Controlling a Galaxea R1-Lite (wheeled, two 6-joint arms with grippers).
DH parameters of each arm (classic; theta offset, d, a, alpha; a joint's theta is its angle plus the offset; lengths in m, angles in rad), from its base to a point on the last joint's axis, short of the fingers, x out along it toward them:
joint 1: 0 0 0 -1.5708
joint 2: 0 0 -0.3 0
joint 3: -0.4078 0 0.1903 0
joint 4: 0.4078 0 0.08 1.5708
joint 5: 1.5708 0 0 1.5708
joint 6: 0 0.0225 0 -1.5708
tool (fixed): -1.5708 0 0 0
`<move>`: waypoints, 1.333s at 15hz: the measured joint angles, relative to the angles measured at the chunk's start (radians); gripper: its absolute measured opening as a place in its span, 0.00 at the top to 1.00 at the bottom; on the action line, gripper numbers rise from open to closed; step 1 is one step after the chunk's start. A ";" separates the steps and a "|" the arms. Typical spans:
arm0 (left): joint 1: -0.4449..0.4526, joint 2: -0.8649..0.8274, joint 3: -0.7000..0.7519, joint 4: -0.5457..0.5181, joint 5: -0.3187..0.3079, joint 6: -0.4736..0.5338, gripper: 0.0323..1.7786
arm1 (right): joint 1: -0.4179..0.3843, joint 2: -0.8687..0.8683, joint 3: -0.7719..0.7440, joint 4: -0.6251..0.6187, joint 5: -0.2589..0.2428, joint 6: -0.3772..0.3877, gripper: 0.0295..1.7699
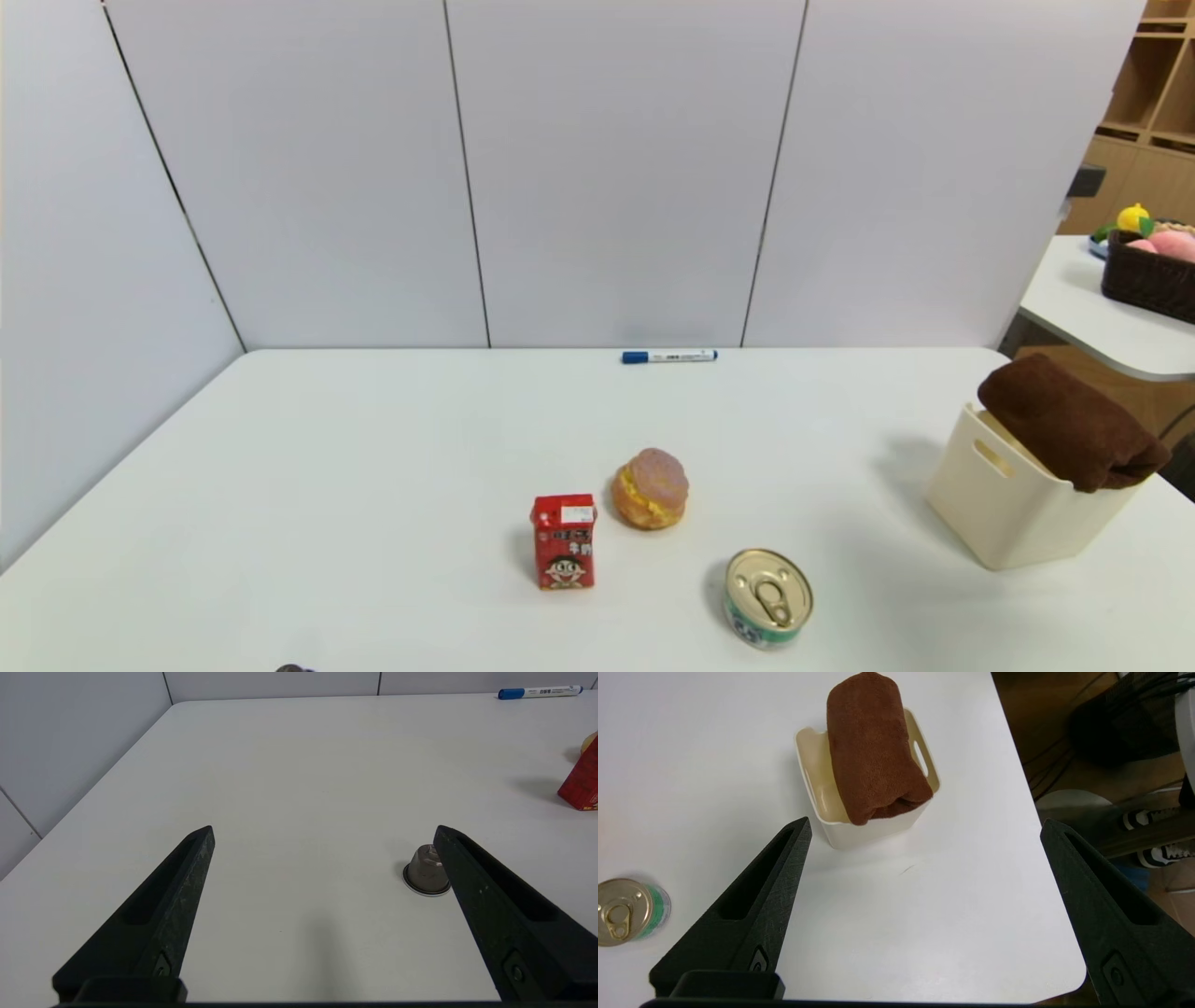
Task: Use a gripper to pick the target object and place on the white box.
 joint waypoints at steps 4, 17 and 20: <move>0.000 0.000 0.000 0.000 0.000 0.000 0.05 | -0.001 -0.208 0.093 -0.001 -0.001 -0.001 0.04; 0.000 0.000 0.000 0.000 0.000 0.000 0.05 | 0.004 -0.694 0.645 -0.551 0.038 -0.033 0.04; 0.000 0.000 0.000 0.000 0.000 0.000 0.05 | 0.011 -0.767 0.736 -0.650 0.080 -0.035 0.04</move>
